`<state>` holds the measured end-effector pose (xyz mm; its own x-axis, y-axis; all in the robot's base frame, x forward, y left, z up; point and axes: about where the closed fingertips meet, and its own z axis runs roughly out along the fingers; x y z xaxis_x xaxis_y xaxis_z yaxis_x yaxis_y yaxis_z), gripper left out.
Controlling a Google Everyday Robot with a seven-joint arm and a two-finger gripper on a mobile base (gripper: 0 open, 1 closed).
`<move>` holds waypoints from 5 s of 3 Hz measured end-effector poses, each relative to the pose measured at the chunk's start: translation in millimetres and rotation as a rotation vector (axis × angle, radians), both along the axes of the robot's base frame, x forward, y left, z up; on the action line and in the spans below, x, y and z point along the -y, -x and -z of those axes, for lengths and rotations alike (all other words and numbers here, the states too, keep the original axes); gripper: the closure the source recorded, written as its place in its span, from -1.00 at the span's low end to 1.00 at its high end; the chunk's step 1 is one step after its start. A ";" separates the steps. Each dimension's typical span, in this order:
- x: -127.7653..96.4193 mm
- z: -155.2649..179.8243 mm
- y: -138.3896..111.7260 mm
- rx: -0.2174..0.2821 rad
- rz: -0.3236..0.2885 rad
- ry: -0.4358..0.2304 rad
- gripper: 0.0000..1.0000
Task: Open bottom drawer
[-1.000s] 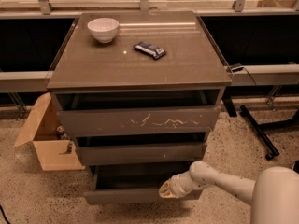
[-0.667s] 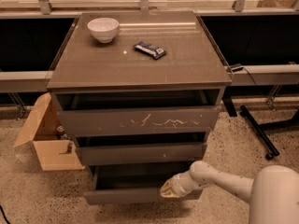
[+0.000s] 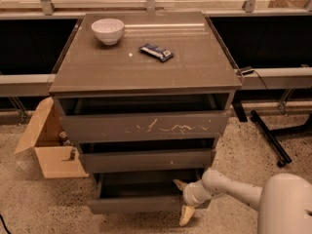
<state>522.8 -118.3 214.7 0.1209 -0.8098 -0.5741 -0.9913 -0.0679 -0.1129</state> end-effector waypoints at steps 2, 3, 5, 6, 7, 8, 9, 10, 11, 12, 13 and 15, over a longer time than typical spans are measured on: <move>30.9 39.6 -1.4 -0.120 0.068 0.035 -1.00; 32.6 47.7 3.2 -0.150 0.067 0.045 -0.68; 22.9 48.8 18.2 -0.176 0.053 0.044 0.26; 9.6 49.7 34.1 -0.194 0.030 0.021 0.73; 9.3 49.8 37.2 -0.193 0.027 0.013 1.00; 6.7 48.9 41.3 -0.189 0.021 -0.003 1.00; 4.2 46.6 43.4 -0.185 0.013 -0.018 0.68; 4.3 46.6 43.4 -0.185 0.013 -0.018 0.05; 4.3 46.6 43.4 -0.185 0.013 -0.018 -0.41; 0.4 49.9 50.5 -0.207 -0.009 -0.028 -0.87; -12.4 58.8 69.4 -0.270 -0.028 -0.046 -1.00; -16.9 57.4 81.7 -0.295 -0.023 -0.060 -1.00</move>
Offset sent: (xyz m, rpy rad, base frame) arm 0.0059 -0.0540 -0.0585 -0.0592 0.1825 -0.1148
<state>441.2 -101.4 157.4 -0.0398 -0.7723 -0.6340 -0.9802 -0.0930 0.1748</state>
